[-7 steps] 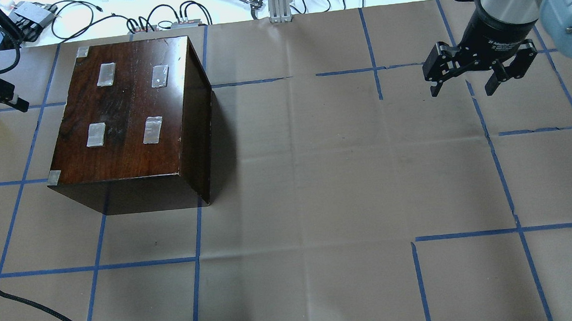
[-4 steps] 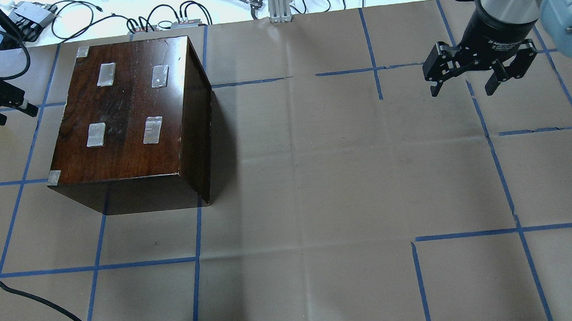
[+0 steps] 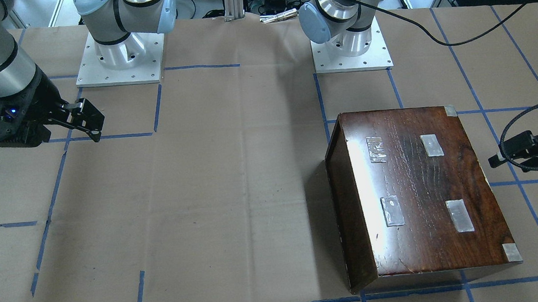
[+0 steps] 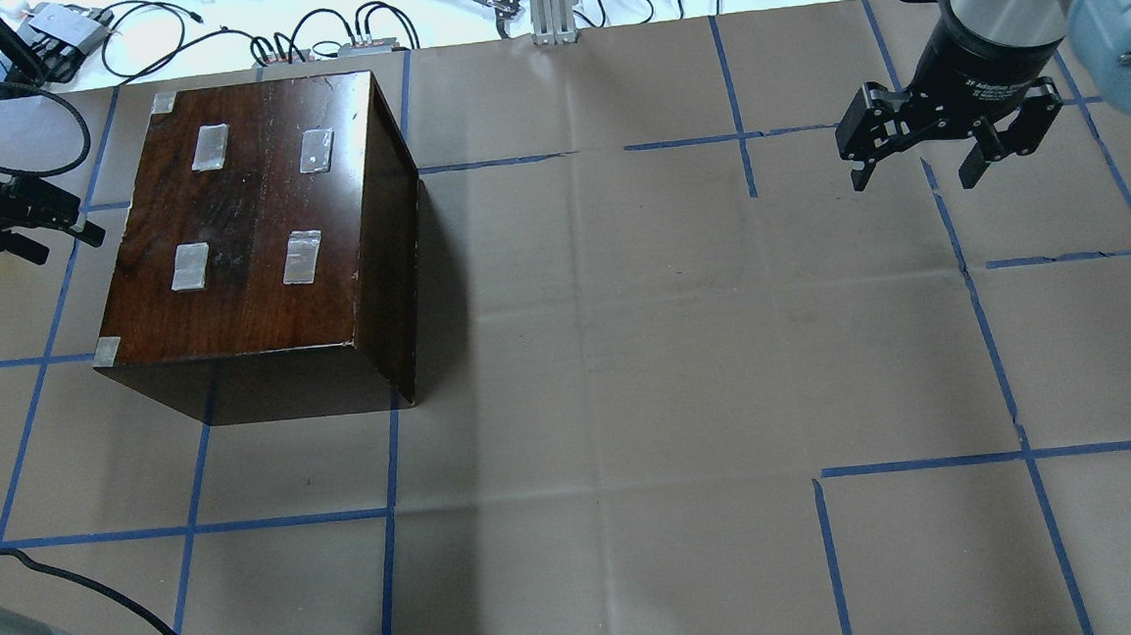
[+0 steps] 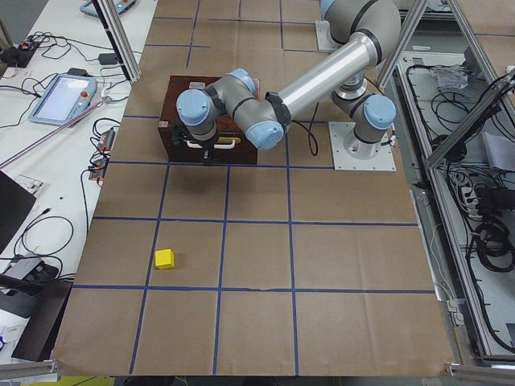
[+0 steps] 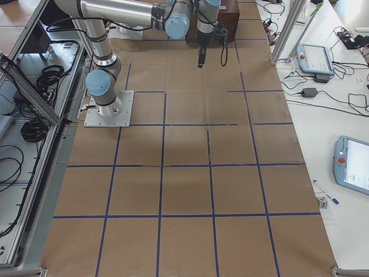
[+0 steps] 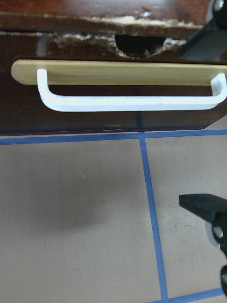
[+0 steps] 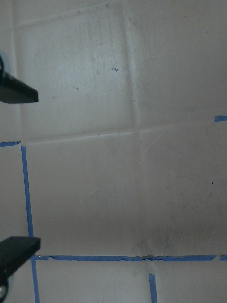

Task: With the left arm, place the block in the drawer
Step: 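Hook the left gripper around the white drawer handle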

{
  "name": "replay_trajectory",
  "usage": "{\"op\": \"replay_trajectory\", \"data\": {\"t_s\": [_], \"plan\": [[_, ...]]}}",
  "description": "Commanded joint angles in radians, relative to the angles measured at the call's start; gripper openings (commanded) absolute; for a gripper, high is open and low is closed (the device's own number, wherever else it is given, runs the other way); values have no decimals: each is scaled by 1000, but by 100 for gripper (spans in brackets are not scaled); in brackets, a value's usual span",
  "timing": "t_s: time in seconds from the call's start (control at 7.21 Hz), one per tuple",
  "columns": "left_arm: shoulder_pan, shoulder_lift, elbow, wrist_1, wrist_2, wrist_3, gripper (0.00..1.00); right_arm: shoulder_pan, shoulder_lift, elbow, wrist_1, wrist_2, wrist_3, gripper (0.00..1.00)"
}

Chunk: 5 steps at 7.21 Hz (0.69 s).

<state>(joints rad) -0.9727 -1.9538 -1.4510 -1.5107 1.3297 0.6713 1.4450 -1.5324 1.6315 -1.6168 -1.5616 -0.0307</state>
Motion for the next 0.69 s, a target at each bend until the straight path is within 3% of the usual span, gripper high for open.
{"op": "replay_trajectory", "data": {"t_s": [0.0,0.55], "plan": [[-1,-28,-6,23,-12,-1,98,0,0,1,0,0,0,100],[-11,-79,-3,63,-14,-7,98,0,0,1,2,0,0,100]]}}
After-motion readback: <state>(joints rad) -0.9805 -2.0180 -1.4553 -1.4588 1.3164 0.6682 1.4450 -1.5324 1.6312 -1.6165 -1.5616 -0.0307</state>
